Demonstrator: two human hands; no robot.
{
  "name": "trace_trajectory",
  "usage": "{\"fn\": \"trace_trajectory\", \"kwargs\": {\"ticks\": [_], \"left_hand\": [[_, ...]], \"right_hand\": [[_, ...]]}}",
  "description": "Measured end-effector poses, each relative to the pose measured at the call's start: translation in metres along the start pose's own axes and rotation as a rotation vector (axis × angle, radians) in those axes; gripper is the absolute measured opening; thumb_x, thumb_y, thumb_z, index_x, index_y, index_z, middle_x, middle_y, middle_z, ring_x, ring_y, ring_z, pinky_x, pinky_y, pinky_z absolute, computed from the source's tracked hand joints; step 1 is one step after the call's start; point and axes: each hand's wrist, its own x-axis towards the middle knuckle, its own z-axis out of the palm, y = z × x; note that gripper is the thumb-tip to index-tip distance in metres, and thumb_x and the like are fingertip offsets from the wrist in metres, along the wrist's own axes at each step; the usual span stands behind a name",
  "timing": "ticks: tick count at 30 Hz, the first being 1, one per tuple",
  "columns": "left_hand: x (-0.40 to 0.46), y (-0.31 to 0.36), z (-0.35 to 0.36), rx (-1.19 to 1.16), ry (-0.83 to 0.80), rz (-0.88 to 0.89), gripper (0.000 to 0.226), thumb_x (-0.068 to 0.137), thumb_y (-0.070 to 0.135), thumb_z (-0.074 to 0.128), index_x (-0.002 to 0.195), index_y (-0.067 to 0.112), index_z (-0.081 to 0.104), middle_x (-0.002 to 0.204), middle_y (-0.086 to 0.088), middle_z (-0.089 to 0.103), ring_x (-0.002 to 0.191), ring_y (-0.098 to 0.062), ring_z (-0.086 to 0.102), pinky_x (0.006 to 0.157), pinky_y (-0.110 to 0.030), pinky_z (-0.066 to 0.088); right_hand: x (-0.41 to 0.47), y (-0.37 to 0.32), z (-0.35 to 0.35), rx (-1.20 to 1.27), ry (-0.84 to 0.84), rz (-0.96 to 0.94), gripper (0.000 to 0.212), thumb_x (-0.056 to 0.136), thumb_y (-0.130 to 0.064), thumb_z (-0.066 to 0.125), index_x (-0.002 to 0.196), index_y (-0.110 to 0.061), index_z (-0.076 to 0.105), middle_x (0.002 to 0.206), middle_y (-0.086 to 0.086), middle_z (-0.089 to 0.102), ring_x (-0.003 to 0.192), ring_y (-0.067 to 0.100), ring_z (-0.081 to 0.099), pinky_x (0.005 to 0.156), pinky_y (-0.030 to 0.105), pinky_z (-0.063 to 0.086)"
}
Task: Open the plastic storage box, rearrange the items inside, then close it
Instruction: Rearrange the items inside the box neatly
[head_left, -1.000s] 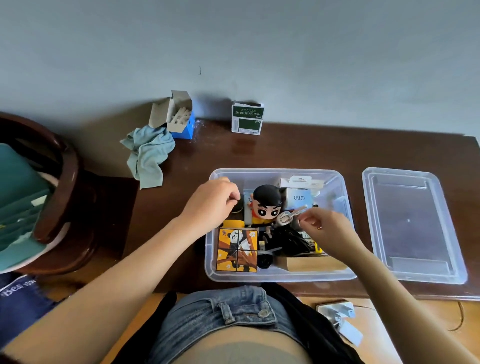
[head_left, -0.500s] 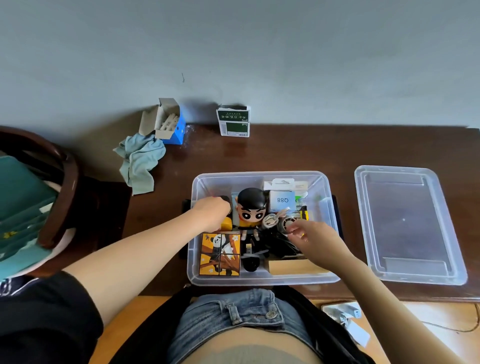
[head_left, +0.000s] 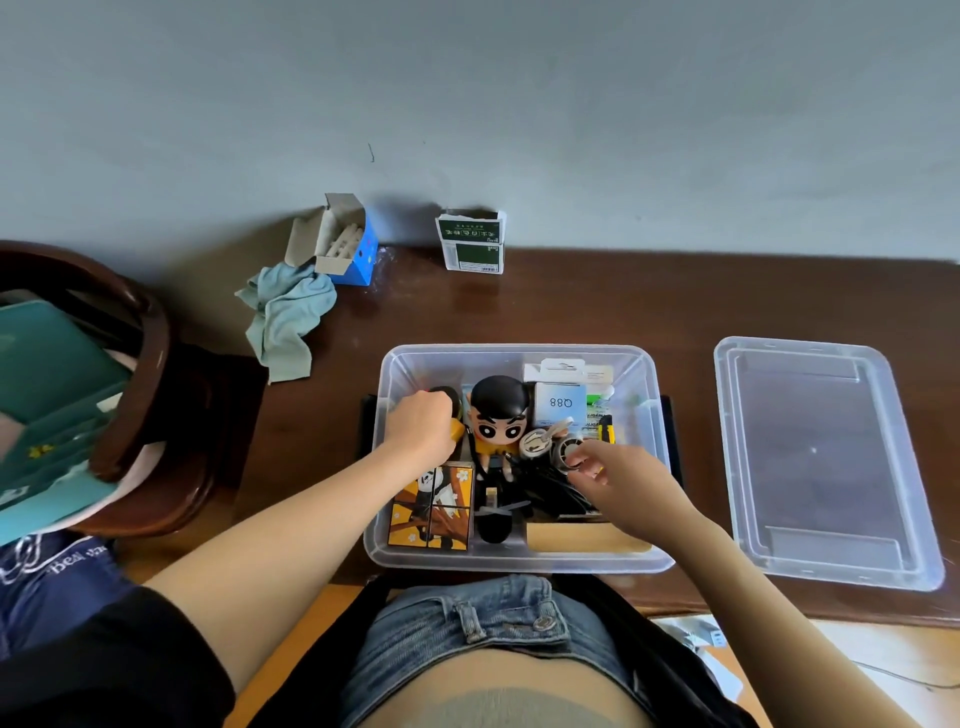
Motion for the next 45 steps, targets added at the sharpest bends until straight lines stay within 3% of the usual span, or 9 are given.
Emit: {"fn": "trace_trajectory", "kwargs": {"ticks": [4, 10, 13, 19, 24, 28, 35, 42, 45], "left_hand": [[-0.002, 0.0, 0.008, -0.128, 0.016, -0.064, 0.027, 0.085, 0.013, 0.063, 0.061, 0.015, 0.05, 0.057, 0.002, 0.048, 0.059, -0.017, 0.056, 0.048, -0.024, 0.042], [0.001, 0.003, 0.009, -0.271, 0.03, -0.149, 0.034, 0.081, 0.019, 0.066, 0.055, 0.019, 0.044, 0.053, 0.004, 0.046, 0.05, -0.01, 0.046, 0.038, -0.021, 0.028], [0.0, 0.006, 0.009, -0.279, 0.041, -0.182, 0.027, 0.08, 0.021, 0.067, 0.06, 0.017, 0.049, 0.056, 0.004, 0.048, 0.052, -0.011, 0.048, 0.038, -0.02, 0.029], [0.002, 0.011, 0.005, -0.194, 0.018, -0.186, 0.014, 0.085, 0.027, 0.064, 0.08, 0.014, 0.06, 0.073, -0.001, 0.06, 0.068, -0.018, 0.06, 0.049, -0.024, 0.043], [0.004, 0.012, 0.003, -0.191, -0.012, -0.203, 0.016, 0.084, 0.024, 0.065, 0.077, 0.013, 0.057, 0.073, -0.002, 0.059, 0.067, -0.018, 0.058, 0.05, -0.025, 0.044], [0.002, 0.007, 0.0, -0.092, -0.007, -0.092, 0.009, 0.086, 0.018, 0.061, 0.084, 0.01, 0.063, 0.07, -0.002, 0.055, 0.067, -0.02, 0.057, 0.052, -0.026, 0.042], [0.001, 0.002, -0.007, 0.155, -0.061, -0.004, 0.016, 0.089, 0.005, 0.057, 0.103, 0.006, 0.064, 0.094, -0.009, 0.064, 0.09, -0.025, 0.064, 0.064, -0.027, 0.043], [-0.001, 0.001, -0.007, 0.112, -0.137, 0.026, 0.021, 0.09, 0.001, 0.057, 0.109, 0.006, 0.065, 0.1, -0.012, 0.065, 0.093, -0.026, 0.065, 0.079, -0.03, 0.053], [-0.002, 0.001, -0.016, 0.067, -0.179, 0.027, 0.025, 0.089, -0.001, 0.056, 0.112, 0.003, 0.063, 0.105, -0.014, 0.065, 0.094, -0.027, 0.064, 0.077, -0.029, 0.051]], "right_hand": [[0.001, 0.001, -0.001, 0.004, -0.009, -0.003, 0.02, 0.092, -0.033, 0.053, 0.109, -0.029, 0.061, 0.086, -0.019, 0.059, 0.081, 0.008, 0.061, 0.071, 0.027, 0.052], [0.001, 0.002, 0.002, 0.005, -0.012, -0.002, 0.021, 0.092, -0.034, 0.052, 0.111, -0.028, 0.059, 0.086, -0.018, 0.059, 0.082, 0.009, 0.06, 0.07, 0.027, 0.051], [0.002, 0.002, 0.002, 0.003, -0.021, 0.002, 0.021, 0.092, -0.034, 0.052, 0.112, -0.029, 0.058, 0.086, -0.018, 0.059, 0.081, 0.008, 0.06, 0.067, 0.026, 0.049], [0.001, 0.002, 0.001, 0.0, -0.037, 0.001, 0.023, 0.092, -0.035, 0.053, 0.113, -0.028, 0.057, 0.086, -0.018, 0.058, 0.081, 0.009, 0.06, 0.07, 0.027, 0.05], [0.002, 0.002, 0.001, -0.011, -0.042, 0.011, 0.022, 0.092, -0.035, 0.053, 0.113, -0.029, 0.055, 0.085, -0.019, 0.057, 0.079, 0.008, 0.059, 0.064, 0.024, 0.046], [0.002, 0.002, 0.001, -0.008, -0.058, 0.018, 0.022, 0.092, -0.035, 0.052, 0.113, -0.03, 0.055, 0.086, -0.018, 0.057, 0.076, 0.005, 0.057, 0.06, 0.021, 0.043], [0.005, -0.003, -0.002, -0.043, -0.089, 0.029, 0.021, 0.092, -0.035, 0.052, 0.112, -0.028, 0.052, 0.091, -0.012, 0.062, 0.082, 0.013, 0.061, 0.073, 0.033, 0.053], [0.003, -0.004, -0.004, -0.055, -0.105, 0.042, 0.02, 0.093, -0.035, 0.051, 0.112, -0.029, 0.051, 0.09, -0.013, 0.06, 0.082, 0.014, 0.062, 0.075, 0.034, 0.054], [0.002, -0.005, -0.005, -0.048, -0.102, 0.037, 0.02, 0.093, -0.036, 0.051, 0.112, -0.029, 0.052, 0.092, -0.013, 0.061, 0.083, 0.013, 0.061, 0.074, 0.032, 0.053]]}}
